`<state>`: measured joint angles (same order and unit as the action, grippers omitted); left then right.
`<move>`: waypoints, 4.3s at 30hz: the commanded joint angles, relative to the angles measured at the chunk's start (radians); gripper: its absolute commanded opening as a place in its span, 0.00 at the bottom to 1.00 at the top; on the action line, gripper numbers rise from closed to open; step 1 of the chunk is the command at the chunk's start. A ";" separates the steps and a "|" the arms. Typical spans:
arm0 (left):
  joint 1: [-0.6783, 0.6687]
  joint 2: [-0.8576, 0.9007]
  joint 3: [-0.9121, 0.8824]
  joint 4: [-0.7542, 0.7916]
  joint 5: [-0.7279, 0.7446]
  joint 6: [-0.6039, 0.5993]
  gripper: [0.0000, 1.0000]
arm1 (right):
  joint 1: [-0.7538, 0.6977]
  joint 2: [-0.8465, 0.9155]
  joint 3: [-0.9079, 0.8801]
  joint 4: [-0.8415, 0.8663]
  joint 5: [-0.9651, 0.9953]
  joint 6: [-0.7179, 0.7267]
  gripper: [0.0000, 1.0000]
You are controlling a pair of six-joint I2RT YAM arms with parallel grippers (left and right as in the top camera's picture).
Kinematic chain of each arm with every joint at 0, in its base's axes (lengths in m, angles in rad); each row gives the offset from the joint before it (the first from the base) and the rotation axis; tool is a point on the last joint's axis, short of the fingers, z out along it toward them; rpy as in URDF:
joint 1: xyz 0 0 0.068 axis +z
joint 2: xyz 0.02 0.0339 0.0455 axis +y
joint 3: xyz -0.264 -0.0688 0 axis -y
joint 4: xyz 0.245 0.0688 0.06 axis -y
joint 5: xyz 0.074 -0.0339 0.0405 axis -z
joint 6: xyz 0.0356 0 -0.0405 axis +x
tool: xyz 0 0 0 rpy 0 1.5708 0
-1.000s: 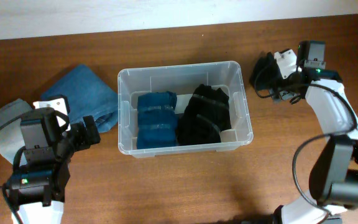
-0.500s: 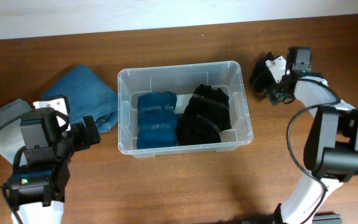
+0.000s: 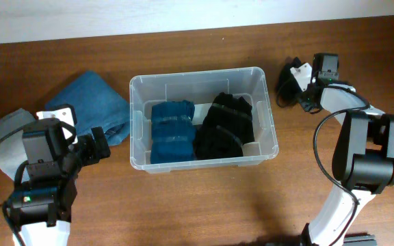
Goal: Pack container
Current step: 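Grasp the second black taped bundle with the right gripper, then lower the black bundle into the container and release, then grasp the medium-blue folded jeans with the left gripper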
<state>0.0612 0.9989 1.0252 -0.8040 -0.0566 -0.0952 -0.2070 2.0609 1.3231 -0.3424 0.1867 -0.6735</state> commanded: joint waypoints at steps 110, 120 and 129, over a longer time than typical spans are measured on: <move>0.371 1.069 0.477 0.080 0.394 0.040 0.99 | 0.297 -0.239 0.970 -1.252 -0.414 0.600 0.99; 0.299 1.229 0.477 0.108 0.466 0.038 0.99 | 0.297 -0.239 0.970 -1.252 -0.414 0.600 0.99; 0.290 1.233 0.478 0.106 0.488 0.039 0.02 | 0.297 -0.239 0.970 -1.258 -0.414 0.600 0.98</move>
<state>0.3885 2.1513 1.5440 -0.6827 0.4084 -0.0639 0.0914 1.8229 2.2959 -1.5951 -0.2325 -0.0643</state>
